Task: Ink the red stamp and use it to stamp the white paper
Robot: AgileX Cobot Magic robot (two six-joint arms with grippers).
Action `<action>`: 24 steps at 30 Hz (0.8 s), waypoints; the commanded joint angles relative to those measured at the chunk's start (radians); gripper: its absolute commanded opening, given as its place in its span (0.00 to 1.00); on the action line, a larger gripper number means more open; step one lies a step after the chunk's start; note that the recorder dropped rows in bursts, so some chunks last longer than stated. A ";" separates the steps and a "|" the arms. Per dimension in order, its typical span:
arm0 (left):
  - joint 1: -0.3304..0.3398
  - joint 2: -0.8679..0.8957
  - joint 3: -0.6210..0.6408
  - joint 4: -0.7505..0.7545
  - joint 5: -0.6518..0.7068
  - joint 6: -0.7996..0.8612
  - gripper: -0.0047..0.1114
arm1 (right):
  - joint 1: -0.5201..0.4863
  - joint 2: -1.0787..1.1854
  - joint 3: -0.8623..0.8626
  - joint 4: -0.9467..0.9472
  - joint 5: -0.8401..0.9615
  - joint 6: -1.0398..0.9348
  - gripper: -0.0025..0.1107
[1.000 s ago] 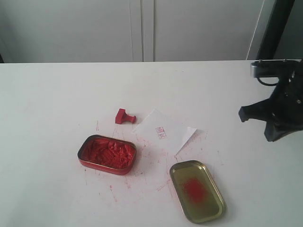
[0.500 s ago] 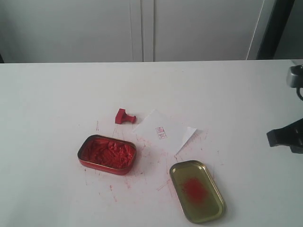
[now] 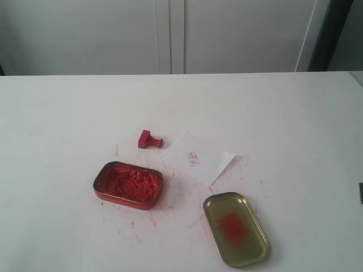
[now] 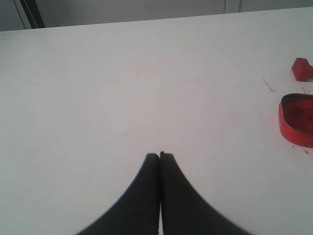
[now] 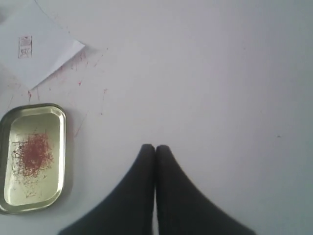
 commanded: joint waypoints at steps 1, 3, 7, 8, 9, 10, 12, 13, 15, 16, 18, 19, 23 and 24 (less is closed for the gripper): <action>-0.003 -0.004 0.003 0.001 -0.004 -0.001 0.04 | -0.005 -0.152 0.047 -0.011 -0.010 -0.005 0.02; -0.003 -0.004 0.003 0.001 -0.004 -0.001 0.04 | -0.005 -0.218 0.059 -0.011 -0.011 -0.005 0.02; -0.003 -0.004 0.003 0.001 -0.004 -0.001 0.04 | -0.005 -0.315 0.096 -0.011 -0.042 -0.005 0.02; -0.003 -0.004 0.003 0.001 -0.004 -0.001 0.04 | -0.005 -0.330 0.106 -0.011 -0.058 -0.005 0.02; -0.003 -0.004 0.003 0.001 -0.004 -0.001 0.04 | -0.005 -0.347 0.118 -0.011 -0.081 -0.005 0.02; -0.003 -0.004 0.003 0.001 -0.004 -0.001 0.04 | -0.005 -0.356 0.122 -0.012 -0.094 -0.005 0.02; -0.003 -0.004 0.003 0.001 -0.004 -0.001 0.04 | -0.005 -0.365 0.122 -0.019 -0.099 -0.011 0.02; -0.003 -0.004 0.003 0.001 -0.004 -0.001 0.04 | -0.005 -0.368 0.122 -0.019 -0.100 -0.011 0.02; -0.003 -0.004 0.003 0.001 -0.004 -0.001 0.04 | -0.005 -0.368 0.122 -0.019 -0.095 -0.011 0.02; -0.003 -0.004 0.003 0.001 -0.004 -0.001 0.04 | -0.005 -0.368 0.122 -0.019 -0.095 -0.011 0.02; -0.003 -0.004 0.003 0.001 -0.004 -0.001 0.04 | -0.005 -0.368 0.122 -0.019 -0.095 -0.011 0.02; -0.003 -0.004 0.003 0.001 -0.004 -0.001 0.04 | -0.005 -0.368 0.122 -0.019 -0.095 -0.011 0.02; -0.003 -0.004 0.003 0.001 -0.004 -0.001 0.04 | -0.005 -0.368 0.122 -0.019 -0.095 -0.011 0.02; -0.003 -0.004 0.003 0.001 -0.004 -0.001 0.04 | -0.005 -0.368 0.122 -0.019 -0.095 -0.011 0.02</action>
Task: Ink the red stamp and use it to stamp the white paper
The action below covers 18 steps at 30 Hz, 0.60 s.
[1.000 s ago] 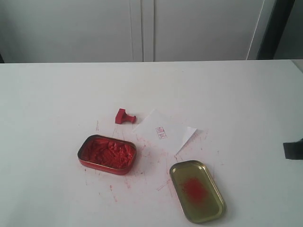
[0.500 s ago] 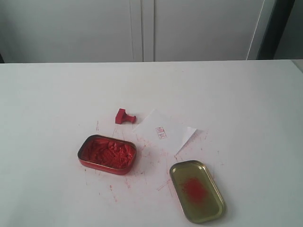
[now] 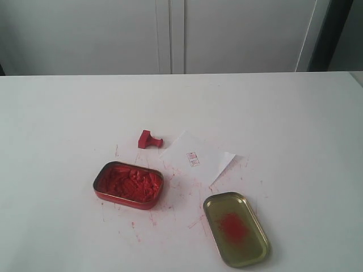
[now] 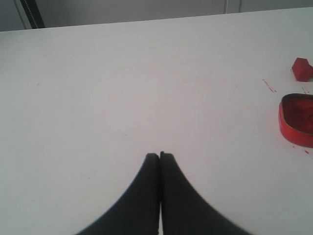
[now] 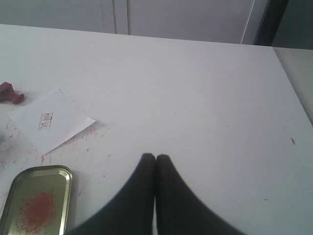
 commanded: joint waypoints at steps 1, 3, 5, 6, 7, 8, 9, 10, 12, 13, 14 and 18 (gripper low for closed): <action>-0.003 -0.004 0.003 0.001 -0.004 -0.001 0.04 | -0.005 -0.003 0.004 -0.011 -0.011 -0.009 0.02; -0.003 -0.004 0.003 0.001 -0.004 -0.001 0.04 | -0.005 -0.003 0.004 -0.011 -0.011 -0.009 0.02; -0.003 -0.004 0.003 0.001 -0.004 -0.001 0.04 | -0.005 -0.003 0.004 -0.011 -0.011 -0.009 0.02; -0.003 -0.004 0.003 0.001 -0.004 -0.001 0.04 | -0.005 -0.003 0.004 -0.011 -0.011 -0.009 0.02; -0.003 -0.004 0.003 0.001 -0.004 -0.001 0.04 | -0.005 -0.003 0.004 -0.011 -0.011 -0.009 0.02; -0.003 -0.004 0.003 0.001 -0.004 -0.001 0.04 | -0.005 -0.003 0.004 -0.011 -0.011 -0.009 0.02; -0.003 -0.004 0.003 0.001 -0.004 -0.001 0.04 | -0.005 -0.003 0.004 -0.011 -0.011 -0.009 0.02; -0.003 -0.004 0.003 0.001 -0.004 -0.001 0.04 | -0.005 -0.003 0.004 -0.011 -0.011 -0.009 0.02; -0.003 -0.004 0.003 0.001 -0.004 -0.001 0.04 | -0.005 -0.003 0.004 -0.011 -0.011 -0.009 0.02; -0.003 -0.004 0.003 0.001 -0.004 -0.001 0.04 | -0.005 -0.003 0.004 -0.011 -0.011 -0.009 0.02; -0.003 -0.004 0.003 0.001 -0.004 -0.001 0.04 | -0.005 -0.012 0.004 -0.011 -0.011 -0.009 0.02; -0.003 -0.004 0.003 0.001 -0.004 -0.001 0.04 | -0.005 -0.083 0.004 -0.011 -0.008 -0.009 0.02</action>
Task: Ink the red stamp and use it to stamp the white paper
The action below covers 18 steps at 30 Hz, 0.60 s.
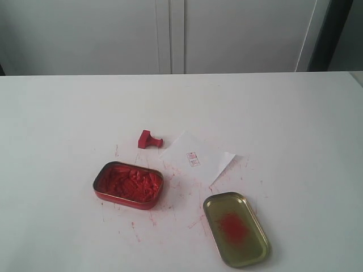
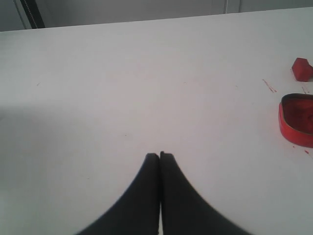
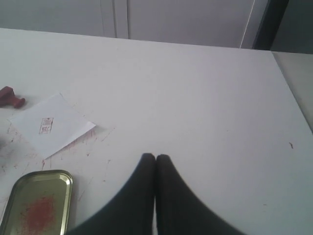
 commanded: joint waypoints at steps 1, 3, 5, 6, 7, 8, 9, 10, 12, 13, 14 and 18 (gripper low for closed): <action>-0.003 -0.004 0.003 0.001 -0.004 -0.001 0.04 | -0.005 -0.081 0.004 -0.011 -0.006 -0.009 0.02; -0.003 -0.004 0.003 0.001 -0.004 -0.001 0.04 | -0.005 -0.127 0.004 -0.011 -0.006 -0.009 0.02; -0.003 -0.004 0.003 0.001 -0.004 -0.001 0.04 | -0.005 -0.168 0.004 -0.011 -0.006 -0.009 0.02; -0.003 -0.004 0.003 0.001 -0.004 -0.001 0.04 | -0.005 -0.188 0.004 -0.011 -0.006 -0.009 0.02; -0.003 -0.004 0.003 0.001 -0.004 -0.001 0.04 | -0.005 -0.208 0.004 -0.011 -0.006 -0.009 0.02; -0.003 -0.004 0.003 0.001 -0.004 -0.001 0.04 | -0.005 -0.223 0.004 -0.011 -0.006 -0.009 0.02; -0.003 -0.004 0.003 0.001 -0.004 -0.001 0.04 | -0.005 -0.242 0.004 -0.011 -0.006 -0.009 0.02; -0.003 -0.004 0.003 0.001 -0.004 -0.001 0.04 | -0.005 -0.263 0.004 -0.011 -0.008 -0.009 0.02; -0.003 -0.004 0.003 0.001 -0.004 -0.001 0.04 | -0.005 -0.282 0.004 -0.011 -0.008 -0.009 0.02; -0.003 -0.004 0.003 0.001 -0.004 -0.001 0.04 | -0.005 -0.282 0.004 -0.011 -0.008 -0.009 0.02; -0.003 -0.004 0.003 0.001 -0.004 -0.001 0.04 | -0.005 -0.282 0.004 -0.011 -0.010 -0.009 0.02; -0.003 -0.004 0.003 0.001 -0.004 -0.001 0.04 | -0.005 -0.282 0.017 -0.011 -0.013 -0.009 0.02</action>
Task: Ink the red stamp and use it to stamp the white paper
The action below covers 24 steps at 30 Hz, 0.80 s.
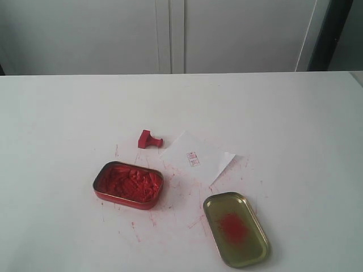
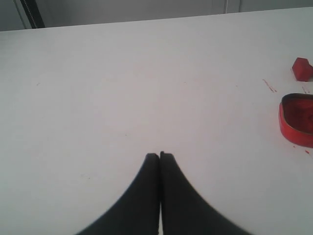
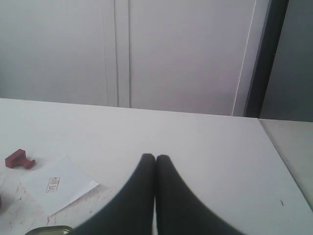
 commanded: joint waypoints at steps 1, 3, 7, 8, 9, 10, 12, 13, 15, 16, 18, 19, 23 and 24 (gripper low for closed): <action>-0.003 -0.004 0.003 0.001 -0.004 -0.001 0.04 | -0.005 -0.005 0.028 -0.011 -0.015 -0.009 0.02; -0.003 -0.004 0.003 0.001 -0.004 -0.001 0.04 | -0.005 -0.005 0.055 -0.011 -0.015 -0.009 0.02; -0.003 -0.004 0.003 0.001 -0.004 -0.001 0.04 | -0.005 -0.005 0.135 -0.011 -0.052 -0.009 0.02; -0.003 -0.004 0.003 0.001 -0.004 -0.001 0.04 | -0.005 -0.005 0.149 -0.011 -0.052 -0.009 0.02; -0.003 -0.004 0.003 0.001 -0.004 -0.001 0.04 | -0.005 -0.005 0.167 -0.011 -0.052 -0.009 0.02; -0.003 -0.004 0.003 0.001 -0.004 -0.001 0.04 | -0.005 -0.005 0.184 -0.011 -0.052 -0.009 0.02; -0.003 -0.004 0.003 0.001 -0.004 -0.001 0.04 | -0.005 -0.005 0.213 -0.011 -0.053 -0.009 0.02; -0.003 -0.004 0.003 0.001 -0.004 -0.001 0.04 | -0.005 -0.005 0.229 -0.011 -0.100 -0.009 0.02; -0.003 -0.004 0.003 0.001 -0.004 -0.001 0.04 | -0.005 -0.005 0.250 -0.011 -0.161 -0.009 0.02; -0.003 -0.004 0.003 0.001 -0.004 -0.001 0.04 | -0.005 -0.005 0.269 -0.011 -0.190 -0.009 0.02; -0.003 -0.004 0.003 0.001 -0.004 -0.001 0.04 | -0.005 -0.005 0.294 -0.011 -0.188 -0.009 0.02; -0.003 -0.004 0.003 0.001 -0.004 -0.001 0.04 | -0.005 -0.005 0.306 -0.011 -0.188 -0.009 0.02; -0.003 -0.004 0.003 0.001 -0.004 -0.001 0.04 | -0.005 -0.005 0.375 -0.011 -0.187 -0.009 0.02; -0.003 -0.004 0.003 0.001 -0.004 -0.001 0.04 | -0.005 -0.005 0.395 -0.011 -0.199 -0.009 0.02</action>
